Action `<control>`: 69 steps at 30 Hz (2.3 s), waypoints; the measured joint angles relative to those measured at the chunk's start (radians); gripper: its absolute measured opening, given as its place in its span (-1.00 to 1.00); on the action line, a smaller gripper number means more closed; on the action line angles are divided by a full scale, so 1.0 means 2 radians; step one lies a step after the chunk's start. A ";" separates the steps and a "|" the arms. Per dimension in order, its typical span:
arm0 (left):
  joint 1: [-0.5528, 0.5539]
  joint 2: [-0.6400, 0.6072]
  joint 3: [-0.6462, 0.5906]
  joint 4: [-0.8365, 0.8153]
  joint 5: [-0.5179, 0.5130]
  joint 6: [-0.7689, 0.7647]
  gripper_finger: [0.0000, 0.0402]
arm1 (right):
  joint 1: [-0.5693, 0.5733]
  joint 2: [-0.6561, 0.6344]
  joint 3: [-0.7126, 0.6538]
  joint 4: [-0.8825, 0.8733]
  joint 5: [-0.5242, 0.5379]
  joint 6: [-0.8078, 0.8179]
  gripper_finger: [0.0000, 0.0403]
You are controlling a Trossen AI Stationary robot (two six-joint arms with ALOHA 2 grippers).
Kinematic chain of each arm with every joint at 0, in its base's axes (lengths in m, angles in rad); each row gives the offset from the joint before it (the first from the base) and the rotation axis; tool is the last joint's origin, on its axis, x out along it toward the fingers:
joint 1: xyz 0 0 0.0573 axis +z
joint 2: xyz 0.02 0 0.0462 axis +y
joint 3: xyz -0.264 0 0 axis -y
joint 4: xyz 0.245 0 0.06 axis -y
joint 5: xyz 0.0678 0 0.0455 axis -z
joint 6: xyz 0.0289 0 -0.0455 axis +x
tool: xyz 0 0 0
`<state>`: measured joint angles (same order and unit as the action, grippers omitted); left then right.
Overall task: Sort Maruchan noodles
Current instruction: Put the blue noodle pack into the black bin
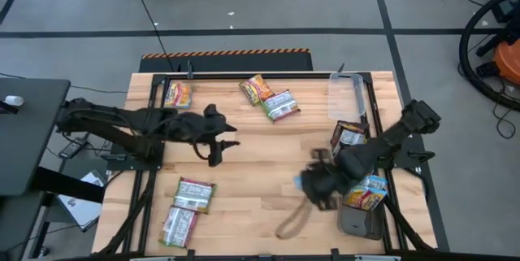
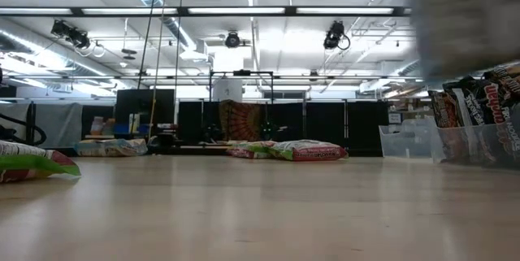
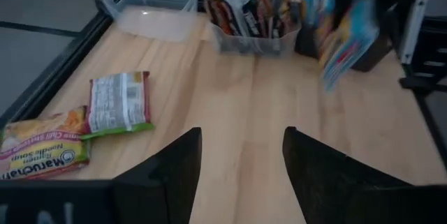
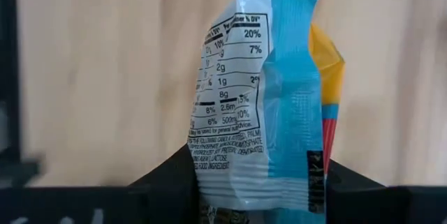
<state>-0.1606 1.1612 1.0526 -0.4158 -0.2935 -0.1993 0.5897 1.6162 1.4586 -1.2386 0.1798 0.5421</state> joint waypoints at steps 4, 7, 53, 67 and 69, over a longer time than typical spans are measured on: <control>-0.020 0.001 -0.046 0.085 0.005 0.013 0.02 | 0.099 -0.017 0.000 -0.057 -0.024 0.158 -0.27; -0.038 0.005 -0.062 0.177 0.062 0.053 0.02 | 0.172 -0.027 0.000 -0.070 -0.022 0.249 -0.27; 0.063 0.003 -0.123 -0.311 -0.166 -0.262 -0.05 | 0.229 -0.026 -0.017 -0.105 0.139 0.343 0.31; 0.368 0.073 -0.167 -0.215 -0.149 -0.078 -0.11 | 0.146 -0.026 -0.017 -0.015 0.160 0.189 0.32; 0.381 0.096 -0.150 -0.226 -0.148 -0.053 -0.06 | 0.141 -0.026 -0.017 -0.007 0.161 0.180 0.34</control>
<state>0.6010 1.3526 0.7531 -0.8683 -0.5901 -0.3055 0.8722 1.5640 1.4250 -1.2518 0.5014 0.9029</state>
